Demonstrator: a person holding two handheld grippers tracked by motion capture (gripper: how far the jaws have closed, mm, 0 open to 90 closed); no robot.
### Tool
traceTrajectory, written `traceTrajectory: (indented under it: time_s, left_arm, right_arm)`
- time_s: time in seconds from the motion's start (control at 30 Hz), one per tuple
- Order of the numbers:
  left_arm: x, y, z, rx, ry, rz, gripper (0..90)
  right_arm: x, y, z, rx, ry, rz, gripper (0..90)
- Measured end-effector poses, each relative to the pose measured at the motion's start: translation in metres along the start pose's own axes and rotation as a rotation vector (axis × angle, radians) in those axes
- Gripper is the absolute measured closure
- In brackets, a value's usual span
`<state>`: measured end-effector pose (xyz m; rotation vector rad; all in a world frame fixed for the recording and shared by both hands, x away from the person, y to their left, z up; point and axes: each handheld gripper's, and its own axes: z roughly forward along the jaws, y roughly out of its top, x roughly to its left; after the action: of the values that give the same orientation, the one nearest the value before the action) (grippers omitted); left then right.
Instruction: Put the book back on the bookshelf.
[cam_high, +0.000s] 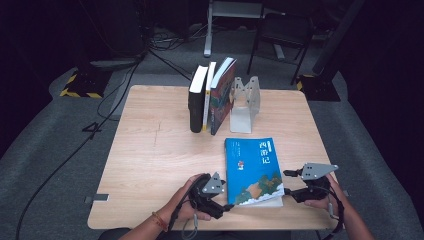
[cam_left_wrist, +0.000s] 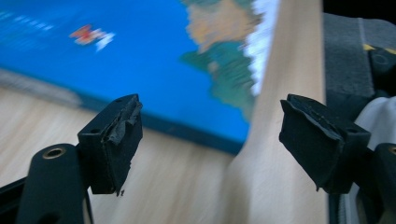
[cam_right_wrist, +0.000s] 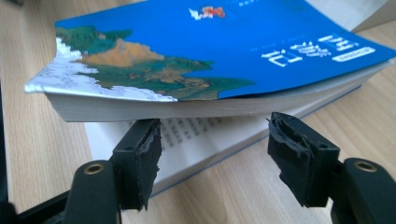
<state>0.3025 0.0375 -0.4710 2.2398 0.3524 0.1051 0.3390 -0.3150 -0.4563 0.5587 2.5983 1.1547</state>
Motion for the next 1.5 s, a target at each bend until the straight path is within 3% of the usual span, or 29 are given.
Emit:
traceTrajectory:
  time_s: [0.07, 0.17, 0.2, 0.23, 0.27, 0.33, 0.43, 0.53, 0.67, 0.9, 0.97, 1.1, 1.23, 1.4, 1.5]
  left_arm:
    - [-0.005, 0.003, 0.009, 0.016, -0.015, 0.019, 22.3]
    - [-0.009, 0.005, 0.02, 0.046, 0.006, 0.035, 22.1]
    - [-0.01, 0.006, 0.023, 0.044, 0.023, 0.039, 21.3]
    - [-0.011, 0.007, 0.025, 0.053, 0.082, 0.055, 22.0]
    - [-0.012, 0.008, 0.026, 0.06, 0.111, 0.056, 26.2]
    - [-0.01, 0.007, 0.026, 0.053, 0.132, 0.045, 27.2]
    - [-0.005, 0.006, 0.024, 0.066, 0.129, 0.03, 21.9]
    - [-0.005, 0.006, 0.024, 0.074, 0.131, 0.05, 22.1]
    - [0.003, 0.001, 0.02, 0.089, 0.088, 0.021, 24.7]
    - [0.023, -0.01, 0.006, 0.101, 0.109, -0.019, 24.6]
    - [0.031, -0.013, 0.0, 0.105, 0.125, -0.041, 24.4]
    - [0.033, -0.014, -0.004, 0.087, 0.144, -0.059, 23.2]
    - [0.024, 0.001, 0.001, 0.046, 0.134, -0.031, 23.8]
    - [0.006, 0.014, 0.019, 0.072, 0.139, 0.013, 23.9]
    - [0.003, 0.017, 0.025, 0.071, 0.151, 0.014, 24.2]
  right_arm:
    - [-0.001, 0.001, -0.001, -0.022, -0.001, 0.01, 34.5]
    - [-0.001, 0.003, -0.001, -0.046, -0.005, 0.017, 33.7]
    - [-0.001, 0.004, -0.001, -0.048, -0.008, 0.015, 33.7]
    - [0.0, 0.004, -0.001, -0.051, -0.014, 0.012, 33.7]
    - [0.0, 0.005, -0.001, -0.052, -0.017, 0.012, 33.7]
    - [0.0, 0.006, -0.002, -0.052, -0.02, 0.016, 33.7]
    - [0.001, 0.01, -0.002, -0.073, -0.029, 0.028, 33.9]
    - [0.002, 0.012, -0.002, -0.073, -0.038, 0.018, 33.7]
    - [0.004, 0.013, -0.002, -0.073, -0.049, 0.023, 33.1]
    - [0.013, 0.022, 0.008, -0.06, -0.076, -0.01, 33.2]
    - [0.017, 0.03, 0.014, -0.063, -0.106, -0.024, 32.8]
    - [0.02, 0.034, 0.018, -0.076, -0.125, -0.03, 32.8]
    - [0.02, 0.041, 0.019, -0.111, -0.138, -0.016, 32.8]
    - [0.021, 0.045, 0.021, -0.123, -0.154, -0.007, 32.8]
    - [0.021, 0.045, 0.021, -0.126, -0.155, -0.003, 32.7]
